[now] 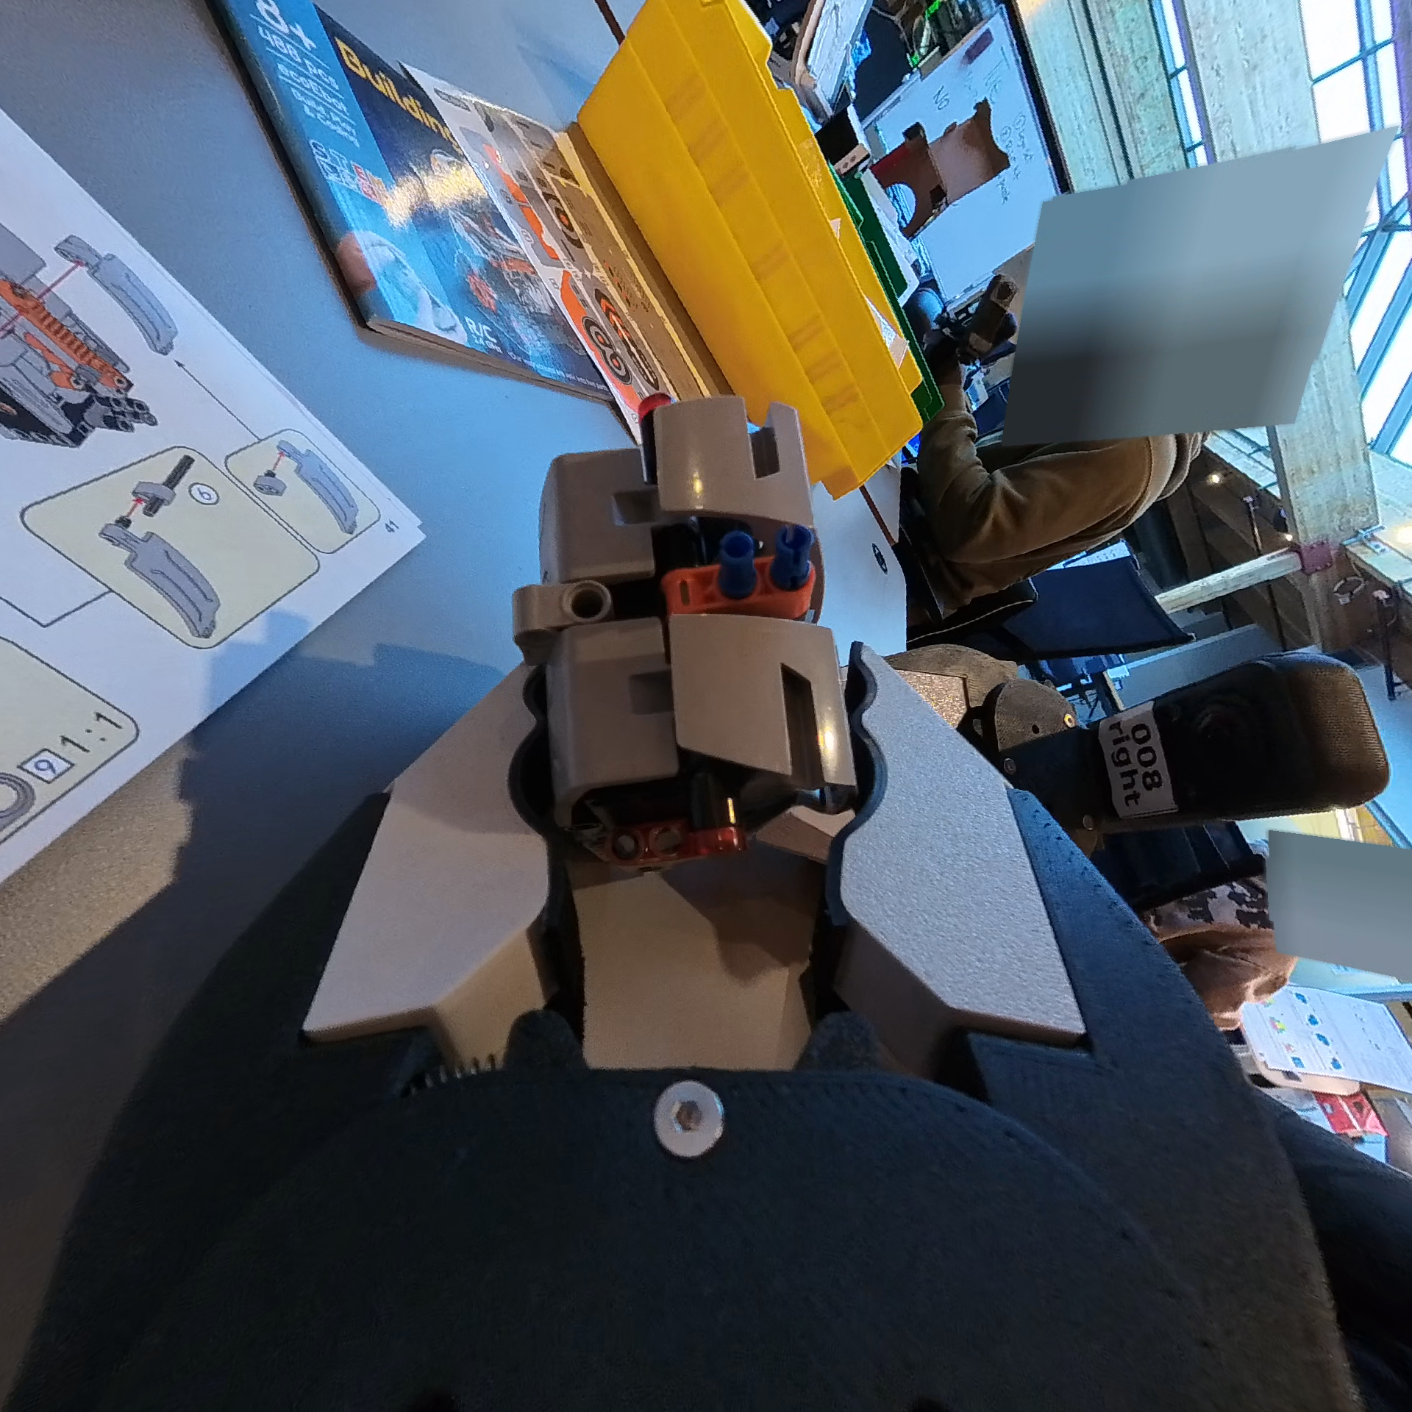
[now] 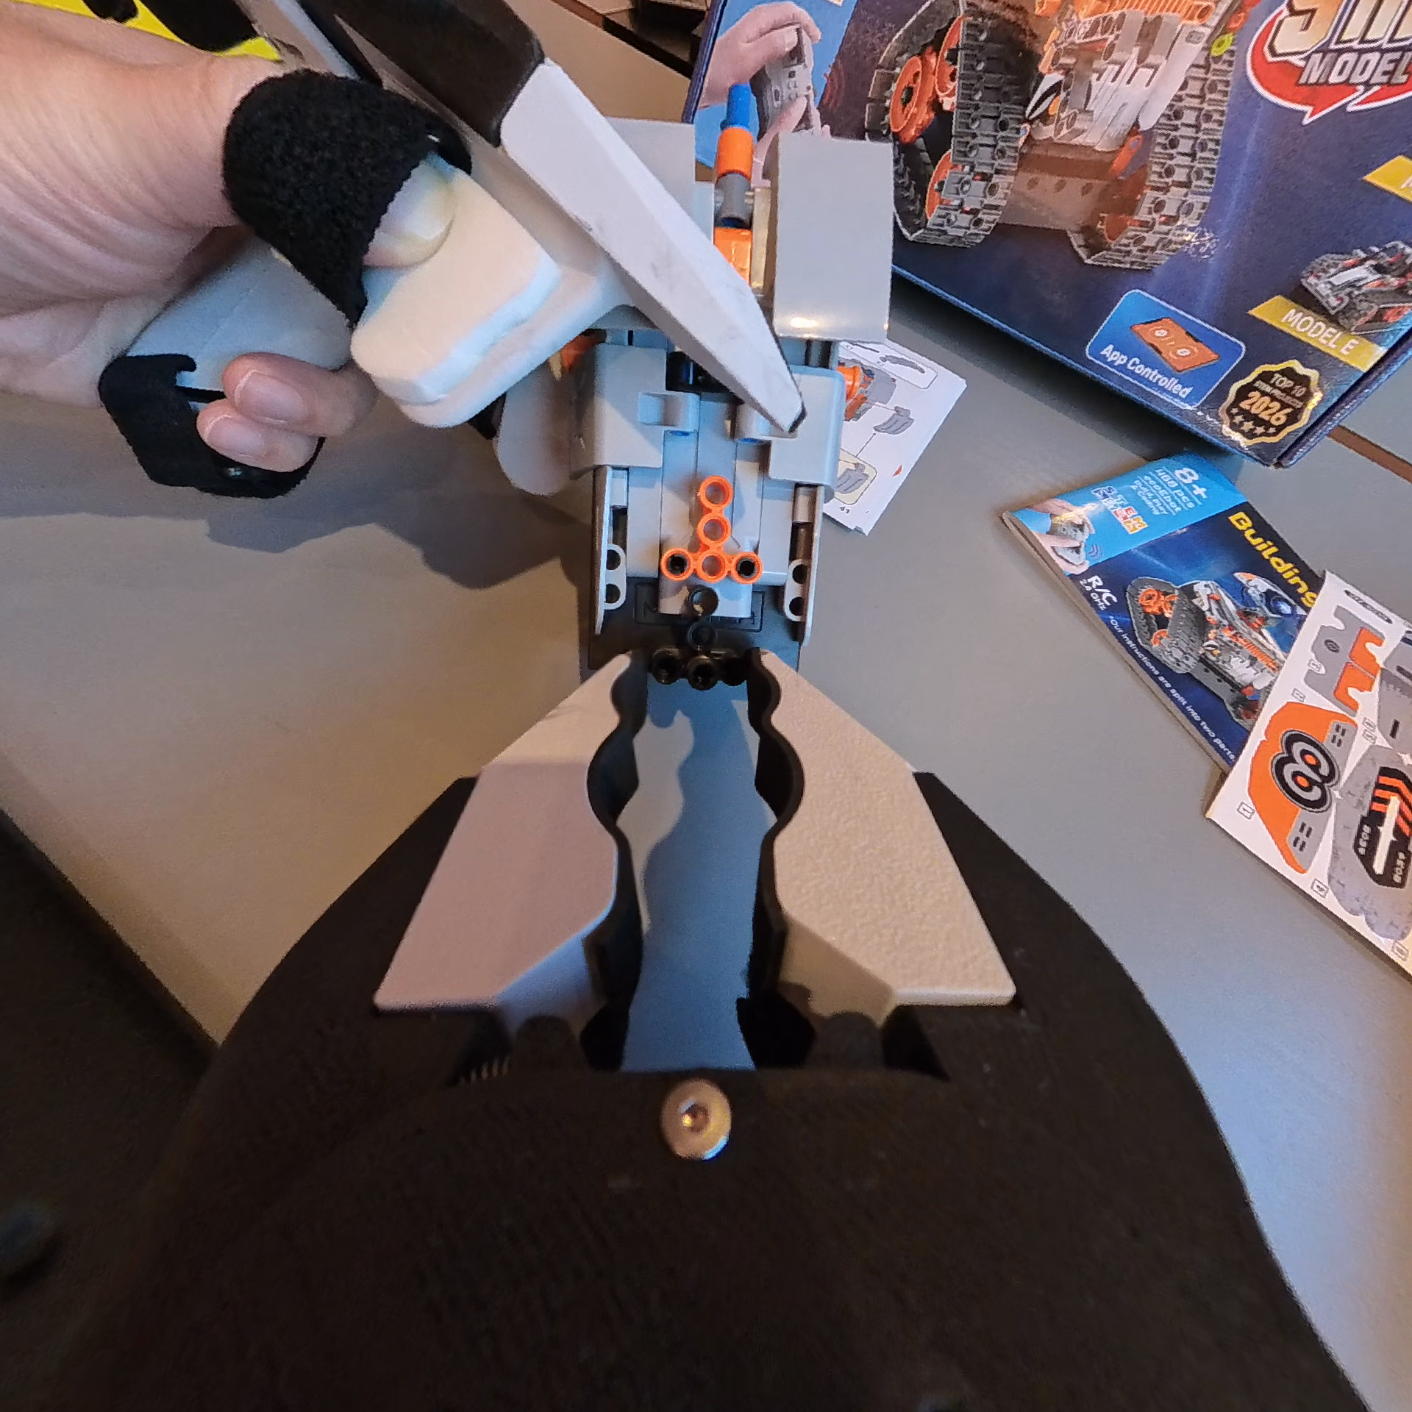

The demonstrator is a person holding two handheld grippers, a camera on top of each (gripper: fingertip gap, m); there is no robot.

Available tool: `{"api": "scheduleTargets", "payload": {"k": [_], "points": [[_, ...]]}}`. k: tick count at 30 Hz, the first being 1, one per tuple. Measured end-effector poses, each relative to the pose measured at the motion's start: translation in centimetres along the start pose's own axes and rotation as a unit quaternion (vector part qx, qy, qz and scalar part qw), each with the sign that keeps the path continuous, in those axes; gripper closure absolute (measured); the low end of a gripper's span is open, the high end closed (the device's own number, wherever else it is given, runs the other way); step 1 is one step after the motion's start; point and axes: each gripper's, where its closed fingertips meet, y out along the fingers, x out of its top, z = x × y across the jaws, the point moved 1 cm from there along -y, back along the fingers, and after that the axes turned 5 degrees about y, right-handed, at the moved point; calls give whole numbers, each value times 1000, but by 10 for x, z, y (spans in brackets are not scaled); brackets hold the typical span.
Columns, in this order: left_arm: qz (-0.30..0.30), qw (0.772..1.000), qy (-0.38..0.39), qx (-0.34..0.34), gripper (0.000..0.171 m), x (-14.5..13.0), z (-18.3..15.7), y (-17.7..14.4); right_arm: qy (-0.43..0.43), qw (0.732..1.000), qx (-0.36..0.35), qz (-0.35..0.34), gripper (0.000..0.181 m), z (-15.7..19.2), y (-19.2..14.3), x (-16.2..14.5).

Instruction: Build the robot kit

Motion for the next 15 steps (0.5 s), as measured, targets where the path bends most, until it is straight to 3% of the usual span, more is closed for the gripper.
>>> {"api": "scheduleTargets", "payload": {"k": [2, 15], "points": [[-1, 1000, -5, -2, 99, 0, 1, 0, -1, 1000, 0, -6, 149, 0, -2, 1], [-1, 1000, -11, -5, 99, 0, 2, -1, -33, 999, 3, -16, 156, 0, -8, 2]]}}
